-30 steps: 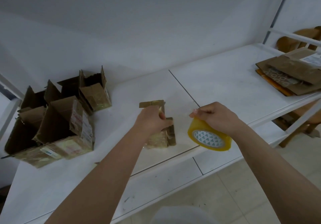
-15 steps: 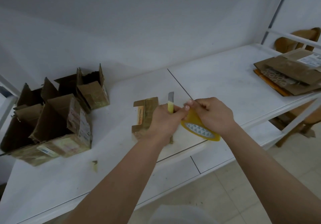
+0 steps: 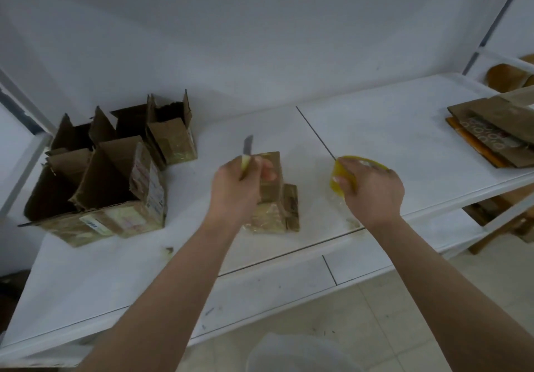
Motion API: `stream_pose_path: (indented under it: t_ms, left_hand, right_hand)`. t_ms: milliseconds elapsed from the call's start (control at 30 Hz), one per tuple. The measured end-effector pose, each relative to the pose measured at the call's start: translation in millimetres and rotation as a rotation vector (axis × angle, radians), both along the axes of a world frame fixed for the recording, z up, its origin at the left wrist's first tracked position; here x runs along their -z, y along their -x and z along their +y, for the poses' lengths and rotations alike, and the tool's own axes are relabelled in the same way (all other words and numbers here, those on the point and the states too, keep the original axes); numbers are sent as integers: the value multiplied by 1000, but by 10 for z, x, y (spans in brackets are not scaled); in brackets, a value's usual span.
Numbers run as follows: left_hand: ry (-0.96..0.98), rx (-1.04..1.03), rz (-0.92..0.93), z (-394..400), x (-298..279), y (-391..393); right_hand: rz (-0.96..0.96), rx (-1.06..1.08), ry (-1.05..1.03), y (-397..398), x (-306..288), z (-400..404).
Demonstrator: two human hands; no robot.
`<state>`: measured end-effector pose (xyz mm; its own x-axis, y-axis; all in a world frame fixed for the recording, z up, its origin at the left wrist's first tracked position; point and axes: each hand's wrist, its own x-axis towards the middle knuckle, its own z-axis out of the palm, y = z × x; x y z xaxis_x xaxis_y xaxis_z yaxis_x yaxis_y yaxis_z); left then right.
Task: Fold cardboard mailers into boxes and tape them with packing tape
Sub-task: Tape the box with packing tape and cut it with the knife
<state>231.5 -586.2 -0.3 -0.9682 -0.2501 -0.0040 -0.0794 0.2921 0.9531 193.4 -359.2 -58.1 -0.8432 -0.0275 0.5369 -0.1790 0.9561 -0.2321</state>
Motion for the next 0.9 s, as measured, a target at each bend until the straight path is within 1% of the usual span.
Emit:
stream_pose_path:
  t_ms: [33, 67, 100, 200, 267, 300, 367, 400, 433, 467, 533, 567, 600, 633, 700, 767, 900]
  left_hand:
    - [112, -76, 41, -190, 46, -2]
    - [227, -123, 34, -373, 113, -13]
    - [332, -146, -16, -538, 203, -35]
    - [620, -125, -266, -879, 584, -140]
    - [754, -53, -404, -985, 823, -251]
    - [798, -15, -456, -1009, 905, -306]
    - [886, 44, -530, -1029, 986, -390]
    - [928, 45, -522, -1025, 992, -411]
    - [946, 25, -460, -1014, 983, -416]
    - [885, -15, -341, -990, 949, -408]
    - [579, -74, -90, -889, 814, -355]
    - [410, -65, -10, -821, 742, -317]
    - [285, -35, 33, -746, 680, -281]
    - [215, 5, 55, -675, 630, -252]
    - [164, 77, 67, -565, 589, -213]
    - [168, 103, 92, -488, 624, -204]
    - [223, 137, 128, -374, 732, -199]
  right_hand:
    - [-76, 11, -23, 1, 76, 25]
    - [-158, 31, -43, -6, 163, 44]
    - [-230, 56, -65, -17, 258, 52]
    - [-397, 108, -104, -72, 453, 8]
    - [-463, 143, -109, -60, 464, -39]
    - [-459, 167, -116, -45, 423, -68]
    - [-359, 149, -55, -39, 287, -159]
    - [-287, 79, 19, -47, 199, -225]
    - [-225, -23, 97, -63, 109, -300]
    - [-190, -135, 168, -87, 27, -384]
    - [-203, -309, 255, -136, -104, -567]
    - [-214, -368, 261, -158, -143, -656]
    - [-223, -413, 248, -183, -163, -742]
    - [-240, -444, 225, -208, -164, -816]
    - [-306, -466, 164, -250, -130, -921]
    - [-373, -466, 122, -273, -68, -938]
    - [-336, -483, 214, -260, -1, -805]
